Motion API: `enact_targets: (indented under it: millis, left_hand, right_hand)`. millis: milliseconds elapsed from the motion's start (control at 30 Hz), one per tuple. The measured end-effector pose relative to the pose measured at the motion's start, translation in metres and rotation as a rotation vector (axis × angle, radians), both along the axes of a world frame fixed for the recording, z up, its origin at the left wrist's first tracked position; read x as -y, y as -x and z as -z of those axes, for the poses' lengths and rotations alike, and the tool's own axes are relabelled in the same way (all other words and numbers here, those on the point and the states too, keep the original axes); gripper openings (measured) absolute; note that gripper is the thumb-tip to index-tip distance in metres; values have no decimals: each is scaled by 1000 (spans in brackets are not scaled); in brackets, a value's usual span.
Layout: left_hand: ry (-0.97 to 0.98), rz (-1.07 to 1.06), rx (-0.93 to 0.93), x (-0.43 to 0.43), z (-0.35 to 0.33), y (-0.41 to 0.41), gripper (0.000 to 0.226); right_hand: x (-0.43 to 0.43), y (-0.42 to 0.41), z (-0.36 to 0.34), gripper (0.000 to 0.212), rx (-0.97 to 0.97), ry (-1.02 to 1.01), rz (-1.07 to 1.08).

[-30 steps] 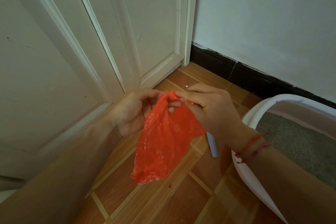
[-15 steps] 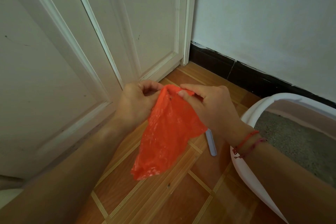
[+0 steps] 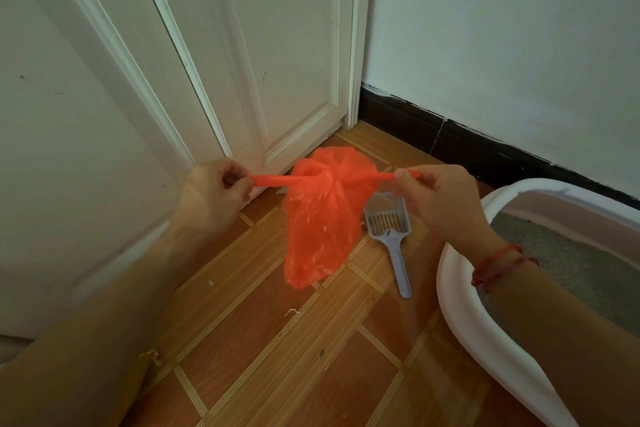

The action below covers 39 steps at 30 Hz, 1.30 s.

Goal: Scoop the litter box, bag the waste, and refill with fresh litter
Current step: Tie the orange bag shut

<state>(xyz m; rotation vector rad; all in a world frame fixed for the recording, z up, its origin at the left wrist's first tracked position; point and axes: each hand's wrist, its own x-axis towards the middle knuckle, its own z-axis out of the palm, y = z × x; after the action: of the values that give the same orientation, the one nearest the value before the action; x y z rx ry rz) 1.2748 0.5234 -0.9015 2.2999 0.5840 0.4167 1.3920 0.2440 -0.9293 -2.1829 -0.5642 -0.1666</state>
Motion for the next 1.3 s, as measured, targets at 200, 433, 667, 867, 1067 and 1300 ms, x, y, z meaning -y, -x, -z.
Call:
enact_targets:
  millis: [200, 433, 667, 867, 1067, 1300]
  left_hand:
    - [-151, -57, -170, -19, 14, 14, 8]
    - [72, -92, -83, -15, 12, 10, 4]
    - [482, -70, -2, 2, 14, 9, 8]
    - [727, 14, 60, 24, 3, 0, 16]
    - [1051, 149, 158, 40, 3, -5, 23]
    - [1114, 59, 160, 52, 8, -13, 63]
  right_hand:
    - [16, -8, 8, 24, -79, 39, 60]
    - [15, -3, 9, 16, -339, -166, 64]
    - [4, 7, 0, 26, -471, -245, 15]
    - [-14, 24, -10, 25, -673, -410, -69]
    - [-21, 30, -8, 34, -771, -519, -132]
    - [-27, 36, -5, 35, -854, -572, -191]
